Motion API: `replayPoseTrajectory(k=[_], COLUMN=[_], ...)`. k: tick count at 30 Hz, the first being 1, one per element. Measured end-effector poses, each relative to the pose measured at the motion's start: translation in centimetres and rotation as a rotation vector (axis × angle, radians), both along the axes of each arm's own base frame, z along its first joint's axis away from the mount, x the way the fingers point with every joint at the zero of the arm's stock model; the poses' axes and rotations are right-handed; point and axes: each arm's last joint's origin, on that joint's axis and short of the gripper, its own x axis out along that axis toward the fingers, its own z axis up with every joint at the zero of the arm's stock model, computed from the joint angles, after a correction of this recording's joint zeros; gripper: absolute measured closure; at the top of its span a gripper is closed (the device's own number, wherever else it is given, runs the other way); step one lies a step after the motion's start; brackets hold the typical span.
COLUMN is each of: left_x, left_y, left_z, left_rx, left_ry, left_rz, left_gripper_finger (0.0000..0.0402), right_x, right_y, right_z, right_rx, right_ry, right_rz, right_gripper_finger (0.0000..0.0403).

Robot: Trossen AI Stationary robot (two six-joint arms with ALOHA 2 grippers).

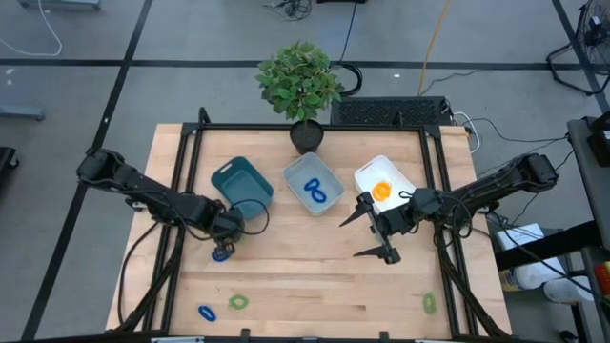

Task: Sort spring keychains
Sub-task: Put the yellow spring keychain into the white bin

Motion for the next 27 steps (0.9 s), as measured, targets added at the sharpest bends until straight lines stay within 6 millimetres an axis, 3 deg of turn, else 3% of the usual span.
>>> replayPoseTrajectory(k=[17,27], left_x=[2.6,5.1], left_y=[-1.3,-1.2], left_z=[4.6,5.7], left_rx=[-0.024,0.007], left_ry=[-0.142,-0.415], left_rz=[-0.106,-0.169], left_gripper_finger=[0.0396,0.0396], right_x=[0.0,0.1], right_y=[0.0,-0.4], right_z=[0.0,0.3], right_rx=[0.011,0.064], right_ry=[0.003,-0.004], right_rz=[-0.006,-0.146], right_gripper_finger=[0.0053,0.0053])
